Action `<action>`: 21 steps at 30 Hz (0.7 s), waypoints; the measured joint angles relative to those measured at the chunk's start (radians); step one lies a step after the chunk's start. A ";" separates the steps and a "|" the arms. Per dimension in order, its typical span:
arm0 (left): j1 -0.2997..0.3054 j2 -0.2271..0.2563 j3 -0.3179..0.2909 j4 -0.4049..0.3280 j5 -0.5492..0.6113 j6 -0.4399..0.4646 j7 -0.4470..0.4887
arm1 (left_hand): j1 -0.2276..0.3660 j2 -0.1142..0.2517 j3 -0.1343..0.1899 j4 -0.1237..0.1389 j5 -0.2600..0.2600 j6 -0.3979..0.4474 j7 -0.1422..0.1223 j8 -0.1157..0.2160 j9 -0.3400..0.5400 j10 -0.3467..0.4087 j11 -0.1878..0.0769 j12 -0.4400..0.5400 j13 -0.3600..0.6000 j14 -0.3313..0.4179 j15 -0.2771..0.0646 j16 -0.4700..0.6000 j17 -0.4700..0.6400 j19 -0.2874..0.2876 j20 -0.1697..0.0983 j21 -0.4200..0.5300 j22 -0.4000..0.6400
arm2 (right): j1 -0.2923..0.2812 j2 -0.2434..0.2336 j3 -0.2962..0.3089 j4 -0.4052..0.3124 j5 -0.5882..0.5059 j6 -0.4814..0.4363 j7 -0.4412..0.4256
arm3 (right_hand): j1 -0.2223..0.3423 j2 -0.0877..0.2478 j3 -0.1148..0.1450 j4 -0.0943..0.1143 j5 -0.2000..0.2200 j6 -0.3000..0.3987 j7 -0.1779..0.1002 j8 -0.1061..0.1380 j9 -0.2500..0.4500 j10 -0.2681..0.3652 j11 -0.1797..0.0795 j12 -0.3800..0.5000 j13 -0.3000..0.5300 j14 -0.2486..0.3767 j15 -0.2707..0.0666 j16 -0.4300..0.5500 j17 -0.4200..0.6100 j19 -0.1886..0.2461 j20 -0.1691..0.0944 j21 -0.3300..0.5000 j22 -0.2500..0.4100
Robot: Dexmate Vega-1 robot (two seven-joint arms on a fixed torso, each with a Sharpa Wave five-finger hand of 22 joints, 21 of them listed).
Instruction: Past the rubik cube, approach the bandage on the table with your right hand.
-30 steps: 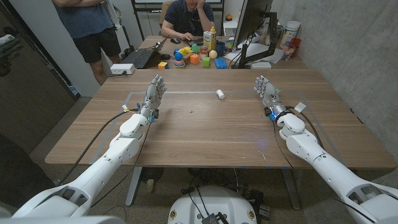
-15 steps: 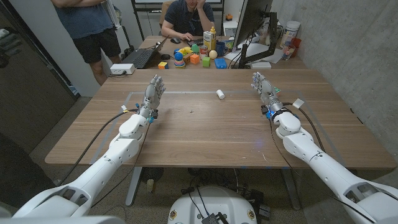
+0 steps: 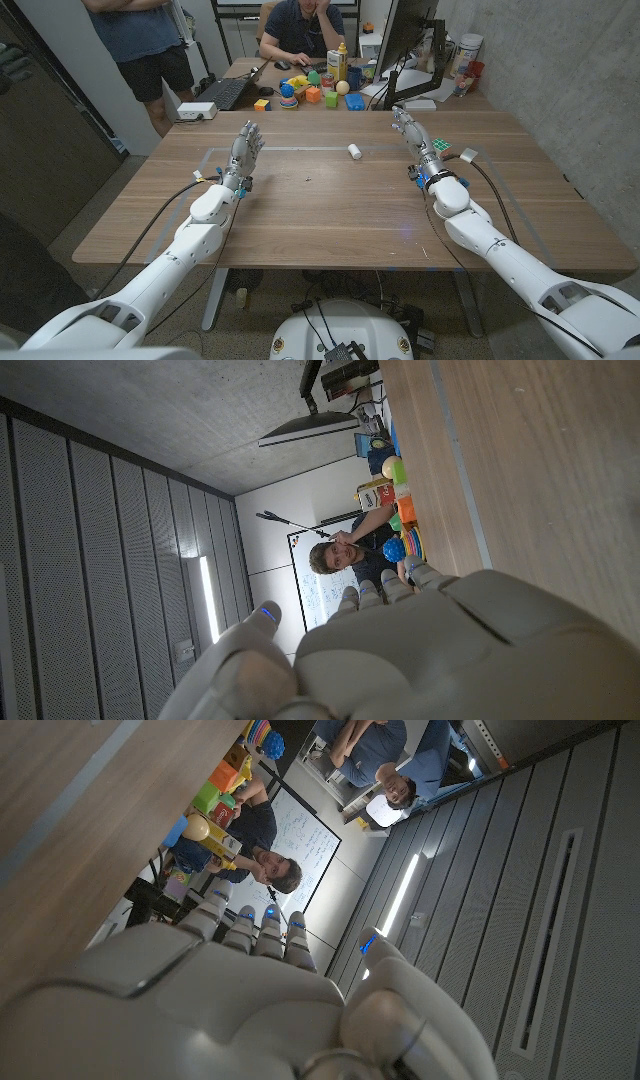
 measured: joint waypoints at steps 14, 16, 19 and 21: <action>0.003 0.002 -0.002 0.000 0.000 -0.004 0.001 | 0.000 0.000 0.000 0.000 0.000 0.000 0.000 0.000 0.000 0.000 0.000 0.000 -0.001 0.000 0.000 0.000 0.000 0.000 0.000 0.000 0.000 | 0.082 0.013 -0.054 0.081 -0.215 0.114 -0.073 | 0.058 -0.058 -0.015 -0.060 -0.021 0.042 -0.052 0.006 0.000 0.008 -0.021 0.000 0.001 0.028 0.008 0.000 0.000 0.049 0.076 0.000 0.002; 0.003 0.002 -0.002 0.000 0.000 -0.006 0.001 | 0.000 0.000 0.000 0.000 0.000 0.000 0.000 0.000 0.000 0.000 0.000 0.000 -0.001 0.000 0.000 0.000 0.000 0.000 0.000 0.000 0.000 | 0.106 0.014 -0.069 0.101 -0.267 0.132 -0.096 | 0.063 -0.063 -0.017 -0.069 -0.028 0.044 -0.065 0.006 0.000 0.005 -0.031 0.000 0.001 0.033 0.010 0.000 0.000 0.069 0.075 0.008 0.003; 0.003 0.001 -0.002 0.000 0.001 -0.007 0.001 | 0.000 0.000 0.000 0.000 0.000 0.000 0.000 0.000 0.000 0.000 0.000 0.000 -0.001 0.000 0.000 0.000 0.000 0.000 0.000 0.000 0.000 | 0.133 0.016 -0.084 0.127 -0.329 0.154 -0.128 | 0.070 -0.070 -0.022 -0.075 -0.032 0.034 -0.077 0.005 0.000 -0.005 -0.041 0.000 0.001 0.034 0.012 0.000 0.000 0.093 0.075 0.008 0.003; 0.003 0.001 -0.002 0.000 0.001 -0.008 0.002 | 0.000 0.000 0.000 0.000 0.000 0.000 0.000 0.000 0.000 0.000 0.000 0.000 -0.001 0.000 0.000 0.000 0.000 0.000 0.000 0.000 0.000 | 0.151 0.017 -0.094 0.146 -0.363 0.168 -0.150 | 0.076 -0.076 -0.025 -0.077 -0.032 0.029 -0.082 0.001 0.000 -0.011 -0.047 0.000 0.001 0.034 0.012 0.000 0.000 0.097 0.078 0.008 0.003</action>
